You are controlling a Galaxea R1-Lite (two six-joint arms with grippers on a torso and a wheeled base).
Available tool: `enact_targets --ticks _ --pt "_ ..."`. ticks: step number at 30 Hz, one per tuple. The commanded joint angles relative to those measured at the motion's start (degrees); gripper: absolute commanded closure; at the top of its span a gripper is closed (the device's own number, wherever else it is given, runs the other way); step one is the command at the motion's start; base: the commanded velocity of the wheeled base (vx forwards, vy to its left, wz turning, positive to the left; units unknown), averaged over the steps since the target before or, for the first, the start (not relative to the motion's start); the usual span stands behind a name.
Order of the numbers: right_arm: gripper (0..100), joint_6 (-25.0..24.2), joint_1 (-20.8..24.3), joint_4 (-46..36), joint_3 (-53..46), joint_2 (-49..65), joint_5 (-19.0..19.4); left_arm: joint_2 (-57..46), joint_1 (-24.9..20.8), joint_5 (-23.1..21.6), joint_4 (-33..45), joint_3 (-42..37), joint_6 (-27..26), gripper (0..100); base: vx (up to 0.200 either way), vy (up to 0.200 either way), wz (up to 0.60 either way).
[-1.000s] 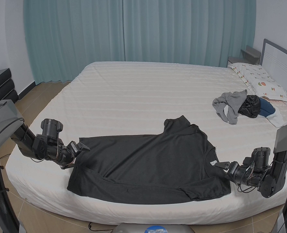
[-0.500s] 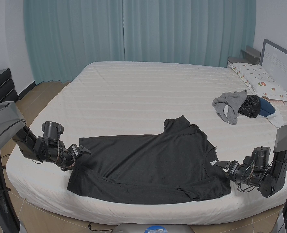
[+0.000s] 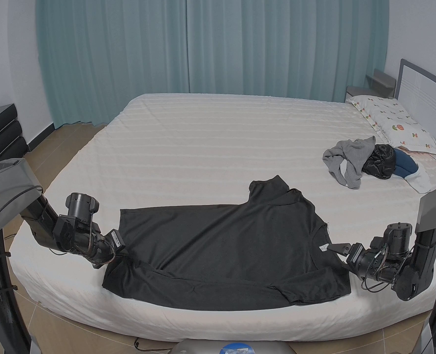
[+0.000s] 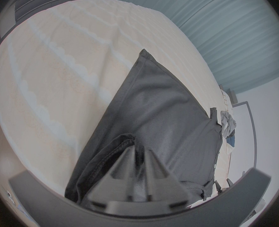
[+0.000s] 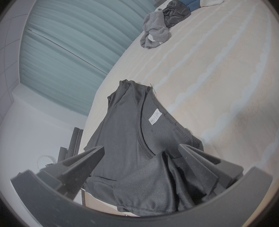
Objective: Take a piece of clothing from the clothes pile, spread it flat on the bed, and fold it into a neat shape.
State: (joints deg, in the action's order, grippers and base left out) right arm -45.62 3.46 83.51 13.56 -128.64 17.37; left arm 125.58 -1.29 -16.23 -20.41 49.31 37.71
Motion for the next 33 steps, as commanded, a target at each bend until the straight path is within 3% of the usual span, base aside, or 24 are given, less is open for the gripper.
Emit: enact_targets --ticks 1,15,20,27,33 --pt "0 0.0 0.1 0.3 0.3 -0.1 -0.1 -1.8 1.4 0.0 0.1 -1.7 -0.6 100 0.0 0.0 0.0" --pt "0 3.3 0.4 -0.1 2.2 0.1 0.6 -11.7 2.8 -0.4 0.2 -7.5 -1.2 100 0.0 0.0 0.0" --pt "0 5.7 0.4 -1.0 4.2 -1.1 4.0 -13.4 3.2 -0.6 0.3 -9.4 -2.5 100 0.0 0.0 0.0" --pt "0 10.0 1.2 -1.3 5.3 -4.9 4.4 -12.9 2.9 -0.7 0.2 -9.8 -2.5 100 0.0 0.0 0.0" --pt "0 10.5 0.7 -0.9 4.3 -5.1 9.9 -12.8 2.8 -0.8 0.1 -9.8 -2.5 100 0.0 0.0 0.0"
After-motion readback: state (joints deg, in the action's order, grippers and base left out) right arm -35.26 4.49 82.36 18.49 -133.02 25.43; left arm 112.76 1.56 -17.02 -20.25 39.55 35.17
